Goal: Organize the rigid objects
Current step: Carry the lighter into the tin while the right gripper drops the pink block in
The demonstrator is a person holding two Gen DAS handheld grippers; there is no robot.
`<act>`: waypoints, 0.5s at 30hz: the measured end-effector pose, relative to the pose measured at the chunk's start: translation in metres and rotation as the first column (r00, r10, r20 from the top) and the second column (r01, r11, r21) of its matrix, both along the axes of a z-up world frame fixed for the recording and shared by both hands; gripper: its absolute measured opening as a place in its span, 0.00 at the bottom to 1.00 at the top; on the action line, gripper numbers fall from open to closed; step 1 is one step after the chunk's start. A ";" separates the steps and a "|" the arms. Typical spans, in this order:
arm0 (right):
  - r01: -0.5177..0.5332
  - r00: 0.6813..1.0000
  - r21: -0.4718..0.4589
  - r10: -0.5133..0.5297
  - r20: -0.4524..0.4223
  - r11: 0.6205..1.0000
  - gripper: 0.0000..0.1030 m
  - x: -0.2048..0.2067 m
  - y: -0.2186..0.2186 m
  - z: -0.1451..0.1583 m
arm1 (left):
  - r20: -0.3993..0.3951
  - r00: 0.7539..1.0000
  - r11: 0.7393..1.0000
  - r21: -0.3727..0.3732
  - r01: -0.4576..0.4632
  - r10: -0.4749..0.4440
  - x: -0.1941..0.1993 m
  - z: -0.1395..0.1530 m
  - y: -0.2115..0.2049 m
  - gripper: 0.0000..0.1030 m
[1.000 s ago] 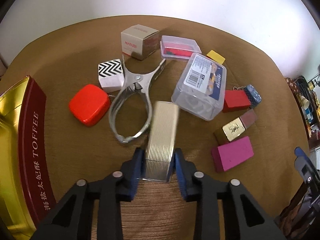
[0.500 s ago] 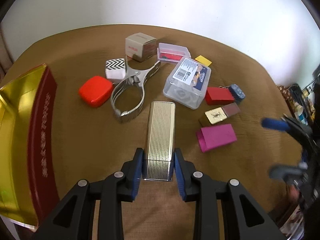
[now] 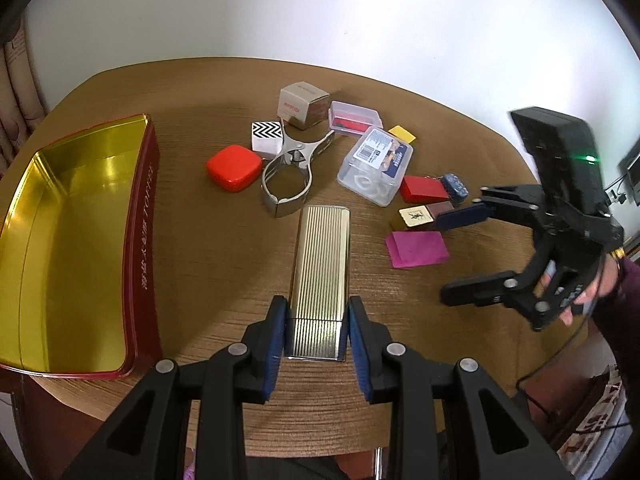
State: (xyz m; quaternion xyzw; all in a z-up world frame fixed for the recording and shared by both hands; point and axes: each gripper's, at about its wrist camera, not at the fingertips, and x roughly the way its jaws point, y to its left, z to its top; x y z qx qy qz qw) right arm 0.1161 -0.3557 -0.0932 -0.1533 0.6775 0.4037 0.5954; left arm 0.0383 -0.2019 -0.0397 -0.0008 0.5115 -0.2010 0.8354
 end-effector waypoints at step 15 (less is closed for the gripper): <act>-0.119 0.991 -0.258 0.129 0.023 0.959 0.50 -0.004 0.018 -0.027 | 0.086 0.995 0.998 -0.024 -0.054 0.056 -0.009 0.046 0.035 0.30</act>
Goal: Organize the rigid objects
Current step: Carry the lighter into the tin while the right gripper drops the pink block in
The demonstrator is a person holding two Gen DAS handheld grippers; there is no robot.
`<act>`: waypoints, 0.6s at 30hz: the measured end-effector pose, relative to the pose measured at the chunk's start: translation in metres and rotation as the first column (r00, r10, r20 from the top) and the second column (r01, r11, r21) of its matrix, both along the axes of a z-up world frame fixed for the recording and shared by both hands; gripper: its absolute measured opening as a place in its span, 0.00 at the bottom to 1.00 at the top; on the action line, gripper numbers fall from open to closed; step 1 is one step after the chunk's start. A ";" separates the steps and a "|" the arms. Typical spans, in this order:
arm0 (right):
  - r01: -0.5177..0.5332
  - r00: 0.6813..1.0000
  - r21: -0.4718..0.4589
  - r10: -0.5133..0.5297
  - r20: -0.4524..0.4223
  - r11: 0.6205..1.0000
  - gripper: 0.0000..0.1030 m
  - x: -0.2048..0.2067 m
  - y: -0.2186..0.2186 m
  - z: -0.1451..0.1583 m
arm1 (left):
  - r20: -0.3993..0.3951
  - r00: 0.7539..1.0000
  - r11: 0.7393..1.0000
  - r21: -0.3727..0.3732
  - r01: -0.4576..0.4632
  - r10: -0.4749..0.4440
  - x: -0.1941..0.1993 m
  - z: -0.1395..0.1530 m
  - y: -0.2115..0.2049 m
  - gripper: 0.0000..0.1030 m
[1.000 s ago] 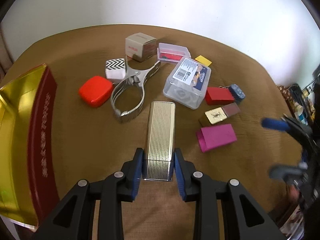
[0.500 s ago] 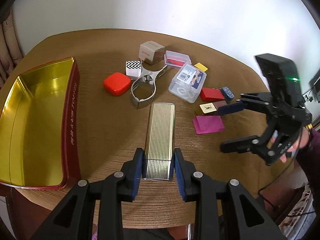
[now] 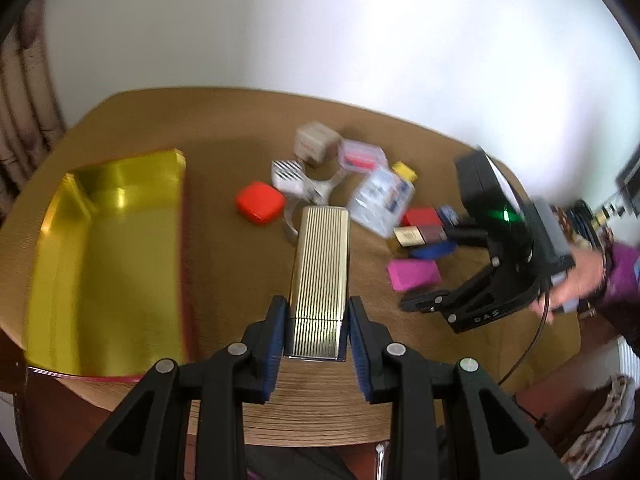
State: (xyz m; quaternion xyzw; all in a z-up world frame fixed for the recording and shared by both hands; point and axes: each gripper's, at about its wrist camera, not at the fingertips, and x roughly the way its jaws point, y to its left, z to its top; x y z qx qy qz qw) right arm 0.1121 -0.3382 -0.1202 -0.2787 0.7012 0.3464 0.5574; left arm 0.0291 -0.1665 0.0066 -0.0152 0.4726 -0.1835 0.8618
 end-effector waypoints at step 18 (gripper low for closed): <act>0.003 0.994 -0.124 0.011 0.108 0.992 0.26 -0.016 0.021 0.000 | 0.076 0.978 0.981 -0.014 -0.194 0.195 0.034 0.021 0.104 0.30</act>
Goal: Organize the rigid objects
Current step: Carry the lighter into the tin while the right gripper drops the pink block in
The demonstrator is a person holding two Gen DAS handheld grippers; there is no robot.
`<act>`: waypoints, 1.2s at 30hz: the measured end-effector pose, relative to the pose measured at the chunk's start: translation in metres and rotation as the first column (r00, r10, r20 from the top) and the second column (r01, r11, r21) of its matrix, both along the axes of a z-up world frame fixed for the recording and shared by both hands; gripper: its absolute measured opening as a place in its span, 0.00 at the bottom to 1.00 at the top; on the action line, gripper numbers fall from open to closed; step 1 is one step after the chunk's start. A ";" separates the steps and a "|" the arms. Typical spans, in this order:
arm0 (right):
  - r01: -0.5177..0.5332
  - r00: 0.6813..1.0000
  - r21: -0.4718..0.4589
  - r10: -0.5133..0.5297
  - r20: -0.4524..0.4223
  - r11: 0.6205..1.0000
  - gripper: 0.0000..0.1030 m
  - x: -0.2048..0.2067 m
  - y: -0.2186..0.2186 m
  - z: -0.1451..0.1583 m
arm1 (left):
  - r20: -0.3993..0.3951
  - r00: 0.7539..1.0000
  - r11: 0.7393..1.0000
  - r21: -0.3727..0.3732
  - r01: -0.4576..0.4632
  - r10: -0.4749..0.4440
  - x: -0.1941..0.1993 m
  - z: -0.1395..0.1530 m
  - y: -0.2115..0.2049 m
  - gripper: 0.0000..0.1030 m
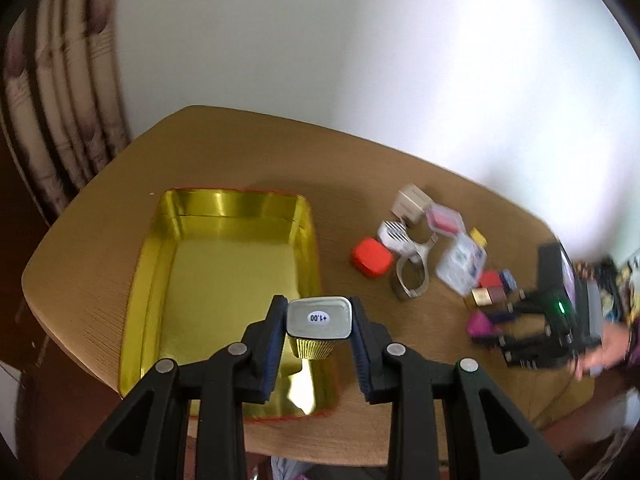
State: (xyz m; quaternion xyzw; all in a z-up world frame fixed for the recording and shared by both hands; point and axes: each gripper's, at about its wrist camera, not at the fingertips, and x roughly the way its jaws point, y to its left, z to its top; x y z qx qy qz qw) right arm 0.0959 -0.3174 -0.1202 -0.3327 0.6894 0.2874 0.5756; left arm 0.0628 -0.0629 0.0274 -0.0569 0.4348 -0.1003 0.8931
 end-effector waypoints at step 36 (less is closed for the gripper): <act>0.295 0.955 0.377 -0.255 -0.153 0.878 0.26 0.101 0.251 -0.028 | 0.003 0.997 0.997 0.006 -0.077 0.077 0.135 -0.026 0.088 0.40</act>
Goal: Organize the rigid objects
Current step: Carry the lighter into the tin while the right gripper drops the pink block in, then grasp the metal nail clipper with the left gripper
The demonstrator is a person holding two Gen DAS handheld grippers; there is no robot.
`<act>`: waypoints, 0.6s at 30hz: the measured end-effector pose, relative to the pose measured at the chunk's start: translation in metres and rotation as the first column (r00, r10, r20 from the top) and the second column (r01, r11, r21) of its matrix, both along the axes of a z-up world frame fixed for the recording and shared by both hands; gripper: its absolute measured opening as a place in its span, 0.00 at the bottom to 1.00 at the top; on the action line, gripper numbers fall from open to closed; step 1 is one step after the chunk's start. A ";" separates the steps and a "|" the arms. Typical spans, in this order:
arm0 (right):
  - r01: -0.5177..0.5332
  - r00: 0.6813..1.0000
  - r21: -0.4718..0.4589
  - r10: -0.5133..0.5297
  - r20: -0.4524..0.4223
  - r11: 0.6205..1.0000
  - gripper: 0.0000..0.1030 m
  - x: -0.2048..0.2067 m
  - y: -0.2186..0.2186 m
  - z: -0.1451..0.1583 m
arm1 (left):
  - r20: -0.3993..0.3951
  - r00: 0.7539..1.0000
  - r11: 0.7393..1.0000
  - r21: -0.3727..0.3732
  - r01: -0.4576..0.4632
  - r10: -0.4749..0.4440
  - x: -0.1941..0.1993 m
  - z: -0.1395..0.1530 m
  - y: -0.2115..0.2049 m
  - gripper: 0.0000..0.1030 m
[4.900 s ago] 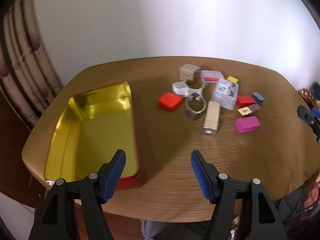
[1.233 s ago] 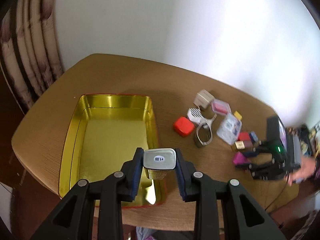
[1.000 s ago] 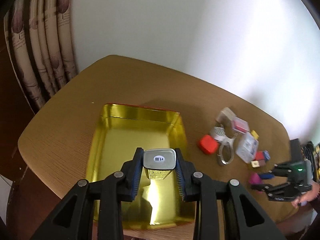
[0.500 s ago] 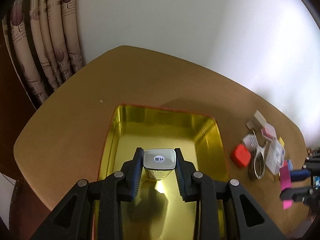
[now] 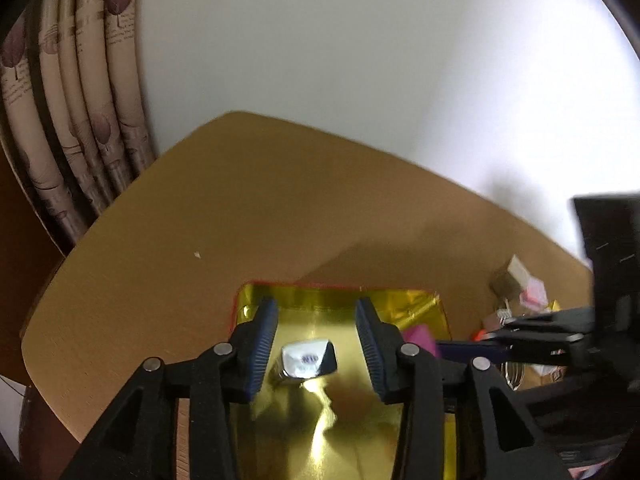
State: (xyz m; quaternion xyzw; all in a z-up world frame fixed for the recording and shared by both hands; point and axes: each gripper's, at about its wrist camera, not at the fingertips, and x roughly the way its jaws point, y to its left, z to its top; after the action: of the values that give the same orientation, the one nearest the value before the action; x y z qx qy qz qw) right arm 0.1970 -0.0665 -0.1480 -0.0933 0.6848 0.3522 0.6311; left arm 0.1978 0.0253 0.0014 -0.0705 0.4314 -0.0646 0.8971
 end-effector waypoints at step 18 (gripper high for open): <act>0.173 0.952 0.211 -0.219 0.215 0.962 0.37 -0.052 -0.105 0.075 | 0.084 0.996 0.996 -0.084 0.017 -0.010 -0.113 0.026 -0.008 0.49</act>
State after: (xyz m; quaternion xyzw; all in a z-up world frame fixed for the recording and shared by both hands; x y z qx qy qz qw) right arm 0.1449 -0.1714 -0.0726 -0.0053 0.5738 0.3376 0.7462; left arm 0.0849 0.0174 0.0274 -0.1027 0.3910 -0.0918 0.9100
